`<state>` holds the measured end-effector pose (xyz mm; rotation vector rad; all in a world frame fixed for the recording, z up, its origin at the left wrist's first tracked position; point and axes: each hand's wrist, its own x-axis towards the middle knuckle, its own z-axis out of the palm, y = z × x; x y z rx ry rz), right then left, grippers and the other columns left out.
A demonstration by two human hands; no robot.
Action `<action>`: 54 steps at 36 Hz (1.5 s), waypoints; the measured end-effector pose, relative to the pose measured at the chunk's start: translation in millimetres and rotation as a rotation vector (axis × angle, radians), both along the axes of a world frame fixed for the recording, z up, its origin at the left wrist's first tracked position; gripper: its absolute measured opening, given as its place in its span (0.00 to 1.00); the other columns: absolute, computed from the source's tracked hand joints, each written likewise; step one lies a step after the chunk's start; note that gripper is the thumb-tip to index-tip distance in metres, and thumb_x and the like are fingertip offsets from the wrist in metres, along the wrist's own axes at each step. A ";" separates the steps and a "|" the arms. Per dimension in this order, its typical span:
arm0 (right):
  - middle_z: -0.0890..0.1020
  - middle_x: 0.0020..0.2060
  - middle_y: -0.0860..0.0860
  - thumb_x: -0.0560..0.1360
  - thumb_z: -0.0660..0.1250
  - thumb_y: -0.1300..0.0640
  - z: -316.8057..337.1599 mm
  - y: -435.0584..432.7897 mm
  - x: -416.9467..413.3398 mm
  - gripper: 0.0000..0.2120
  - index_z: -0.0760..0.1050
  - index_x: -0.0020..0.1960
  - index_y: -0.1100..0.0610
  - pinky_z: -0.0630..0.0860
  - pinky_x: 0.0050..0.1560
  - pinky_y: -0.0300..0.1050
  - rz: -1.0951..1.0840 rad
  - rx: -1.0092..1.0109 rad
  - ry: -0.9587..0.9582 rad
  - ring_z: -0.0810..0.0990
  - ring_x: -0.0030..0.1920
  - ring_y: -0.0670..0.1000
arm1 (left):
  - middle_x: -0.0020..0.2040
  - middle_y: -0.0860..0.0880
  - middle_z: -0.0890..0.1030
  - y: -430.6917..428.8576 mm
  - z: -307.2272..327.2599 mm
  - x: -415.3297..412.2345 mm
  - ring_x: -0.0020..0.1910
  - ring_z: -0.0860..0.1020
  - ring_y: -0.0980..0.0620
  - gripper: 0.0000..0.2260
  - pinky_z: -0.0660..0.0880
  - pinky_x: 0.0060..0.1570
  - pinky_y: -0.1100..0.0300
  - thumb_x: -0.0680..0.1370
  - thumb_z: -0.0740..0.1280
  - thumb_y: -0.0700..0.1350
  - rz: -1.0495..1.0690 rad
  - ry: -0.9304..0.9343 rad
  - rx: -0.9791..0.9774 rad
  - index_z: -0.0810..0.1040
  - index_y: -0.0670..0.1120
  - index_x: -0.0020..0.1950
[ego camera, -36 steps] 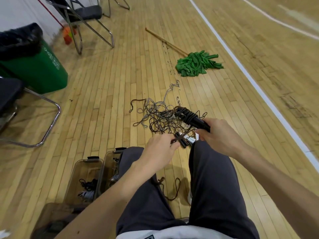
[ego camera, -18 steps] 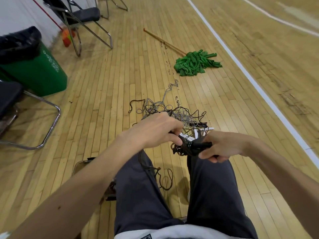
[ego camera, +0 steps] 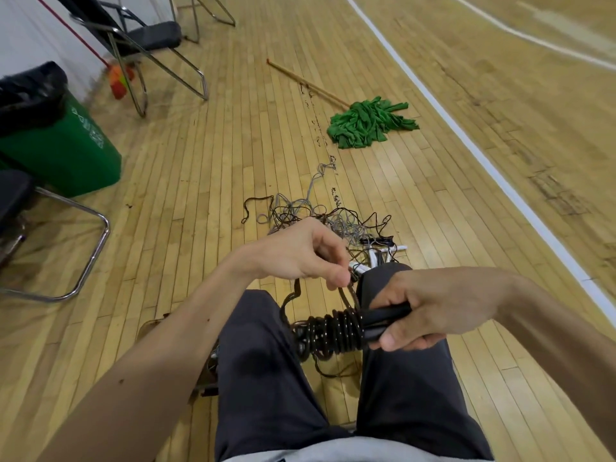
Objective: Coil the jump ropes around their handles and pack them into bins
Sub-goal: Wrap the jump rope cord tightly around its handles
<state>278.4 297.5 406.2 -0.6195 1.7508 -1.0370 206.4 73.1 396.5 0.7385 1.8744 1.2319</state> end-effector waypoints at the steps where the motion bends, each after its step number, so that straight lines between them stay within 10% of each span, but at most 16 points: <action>1: 0.72 0.31 0.57 0.81 0.67 0.59 2.4 0.6 0.4 0.12 0.75 0.48 0.70 0.66 0.30 0.36 -0.003 -0.029 -0.002 0.68 0.30 0.53 | 0.34 0.44 0.81 0.0 -3.2 -0.1 0.32 0.70 0.43 0.12 0.64 0.28 0.57 0.68 0.79 0.57 0.017 -0.016 0.021 0.85 0.50 0.40; 7: 0.70 0.31 0.65 0.80 0.67 0.62 16.1 3.9 -3.5 0.07 0.76 0.51 0.67 0.66 0.30 0.36 -0.026 -0.224 -0.037 0.67 0.29 0.53 | 0.28 0.50 0.74 1.6 -11.9 6.0 0.27 0.66 0.52 0.19 0.60 0.27 0.62 0.65 0.75 0.66 0.057 -0.125 0.208 0.85 0.50 0.37; 11: 0.73 0.29 0.53 0.80 0.66 0.63 21.8 -6.4 -6.3 0.04 0.79 0.50 0.61 0.69 0.31 0.36 -0.068 -0.372 -0.035 0.69 0.27 0.49 | 0.31 0.49 0.79 0.1 -32.8 -2.4 0.27 0.74 0.55 0.13 0.69 0.27 0.67 0.71 0.73 0.57 0.122 -0.166 0.193 0.83 0.48 0.38; 14: 0.76 0.30 0.49 0.78 0.68 0.58 21.3 -10.5 -11.0 0.05 0.81 0.50 0.58 0.68 0.30 0.38 -0.229 -0.468 -0.003 0.72 0.27 0.48 | 0.36 0.44 0.82 -12.0 -58.5 -8.7 0.36 0.81 0.43 0.18 0.82 0.41 0.46 0.70 0.78 0.58 0.286 -0.187 -0.050 0.78 0.45 0.41; 19: 0.76 0.31 0.54 0.79 0.67 0.55 15.0 -15.3 -17.2 0.08 0.81 0.50 0.58 0.66 0.30 0.39 -0.469 -0.511 0.050 0.72 0.28 0.48 | 0.27 0.56 0.72 10.5 -21.0 10.4 0.26 0.66 0.59 0.18 0.62 0.27 0.66 0.84 0.57 0.43 0.401 -0.088 0.147 0.77 0.50 0.37; 28: 0.85 0.41 0.57 0.79 0.65 0.54 3.3 -30.9 -26.7 0.14 0.73 0.57 0.65 0.73 0.35 0.43 -0.590 -0.335 0.115 0.83 0.38 0.55 | 0.28 0.46 0.72 1.2 -26.8 20.7 0.25 0.68 0.52 0.20 0.65 0.27 0.60 0.86 0.56 0.47 0.631 -0.015 0.203 0.76 0.37 0.40; 44: 0.75 0.27 0.48 0.82 0.65 0.56 -29.7 -66.0 -38.9 0.11 0.73 0.42 0.59 0.70 0.31 0.41 -0.758 -0.149 0.486 0.72 0.27 0.49 | 0.29 0.45 0.75 -35.9 -22.8 33.5 0.24 0.70 0.51 0.16 0.65 0.24 0.59 0.86 0.57 0.48 0.560 -0.124 0.189 0.78 0.38 0.49; 54: 0.74 0.23 0.46 0.82 0.65 0.54 -46.7 -47.2 -65.5 0.17 0.72 0.35 0.57 0.67 0.32 0.46 -0.903 0.074 0.538 0.69 0.25 0.48 | 0.29 0.50 0.69 -51.7 -24.3 28.7 0.28 0.66 0.51 0.17 0.64 0.33 0.57 0.83 0.63 0.54 0.427 0.151 -0.138 0.79 0.44 0.41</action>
